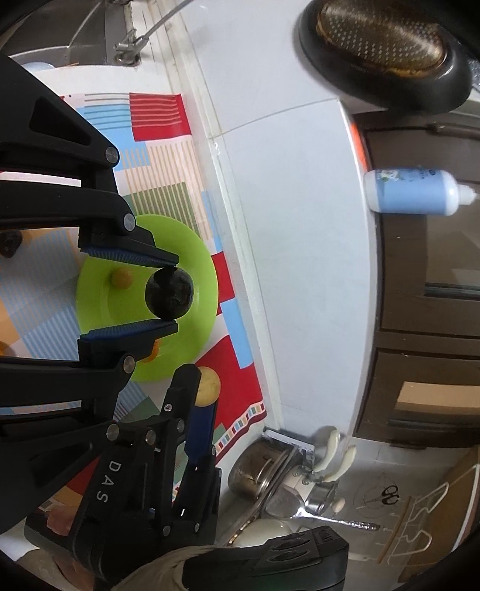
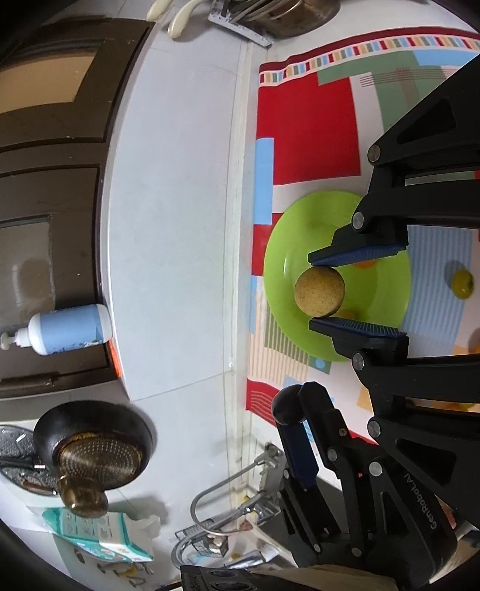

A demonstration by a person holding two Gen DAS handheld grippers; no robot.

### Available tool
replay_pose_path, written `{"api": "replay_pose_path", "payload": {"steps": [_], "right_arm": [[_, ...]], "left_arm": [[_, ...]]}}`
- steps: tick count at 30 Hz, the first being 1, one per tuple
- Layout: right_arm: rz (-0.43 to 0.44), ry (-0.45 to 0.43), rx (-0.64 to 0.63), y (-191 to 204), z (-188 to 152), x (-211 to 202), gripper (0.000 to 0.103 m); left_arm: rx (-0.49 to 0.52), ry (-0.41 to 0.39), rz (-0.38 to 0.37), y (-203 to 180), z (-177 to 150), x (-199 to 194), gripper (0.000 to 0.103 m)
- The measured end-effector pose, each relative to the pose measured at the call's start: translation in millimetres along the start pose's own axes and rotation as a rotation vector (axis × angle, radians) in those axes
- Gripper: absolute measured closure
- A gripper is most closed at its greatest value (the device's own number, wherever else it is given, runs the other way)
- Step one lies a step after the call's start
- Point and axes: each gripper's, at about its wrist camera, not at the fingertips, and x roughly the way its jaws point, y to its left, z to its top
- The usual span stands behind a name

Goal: Organize fruits
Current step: 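Carry the plum and the tan fruit over the green plate with both tools, then open both tools to release the plum and tan fruit onto the plate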

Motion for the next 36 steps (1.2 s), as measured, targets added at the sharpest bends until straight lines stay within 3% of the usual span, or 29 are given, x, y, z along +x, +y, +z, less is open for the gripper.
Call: {"api": "replay_pose_path", "payload": {"steps": [17, 36], "right_arm": [[0.01, 0.108, 0.045, -41.6, 15.6, 77.6, 0.074], [0.024, 0.226, 0.074, -65.5, 5.9, 147.8, 0.074]], "left_arm": [[0.0, 0.115, -0.009, 13.5, 18.4, 87.2, 0.074], [-0.02, 0.244, -0.03, 22.8, 8.3, 163.0, 0.074]]}}
